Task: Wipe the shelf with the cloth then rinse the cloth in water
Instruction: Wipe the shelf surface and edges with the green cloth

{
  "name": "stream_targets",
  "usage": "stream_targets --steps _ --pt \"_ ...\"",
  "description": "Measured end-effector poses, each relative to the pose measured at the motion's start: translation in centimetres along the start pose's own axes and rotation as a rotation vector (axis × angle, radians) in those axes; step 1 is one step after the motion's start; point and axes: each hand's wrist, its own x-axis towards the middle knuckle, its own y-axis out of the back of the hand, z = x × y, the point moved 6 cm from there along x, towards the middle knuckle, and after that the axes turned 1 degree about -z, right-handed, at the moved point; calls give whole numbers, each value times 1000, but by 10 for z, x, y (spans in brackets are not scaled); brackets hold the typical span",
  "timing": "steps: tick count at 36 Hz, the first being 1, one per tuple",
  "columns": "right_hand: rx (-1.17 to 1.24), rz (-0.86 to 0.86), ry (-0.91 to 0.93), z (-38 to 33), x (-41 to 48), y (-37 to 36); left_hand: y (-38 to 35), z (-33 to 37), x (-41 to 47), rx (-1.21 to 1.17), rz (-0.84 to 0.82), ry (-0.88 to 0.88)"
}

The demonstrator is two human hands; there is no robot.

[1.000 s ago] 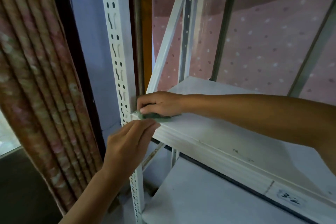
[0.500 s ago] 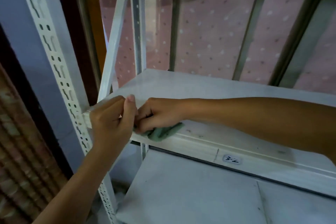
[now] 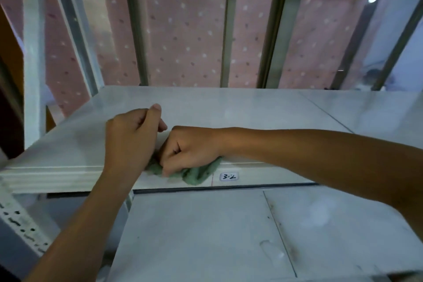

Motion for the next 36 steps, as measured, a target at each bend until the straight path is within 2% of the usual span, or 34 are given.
stream_targets --steps 2,6,8,17,26,29,31,34,36 --pt "-13 19 -11 3 -13 3 -8 4 -4 61 -31 -83" --pt "-17 62 -78 18 -42 13 -29 23 -20 450 5 -486" --pt "-23 86 -122 26 -55 18 -42 29 -27 517 6 -541" --pt "-60 160 -236 63 -116 47 -80 51 -39 629 12 -494" --pt "-552 257 -250 75 -163 45 -93 60 -46 624 9 -420" --pt "-620 325 -208 63 -186 43 -100 64 -51 619 -14 -421" --pt "-576 282 -178 51 -208 36 -106 68 -55 630 -37 -428" --pt "-475 53 -167 40 -237 -5 -113 76 -61 638 -53 -462" --pt "-548 83 -114 37 -249 -23 -115 77 -61 638 -50 -469"
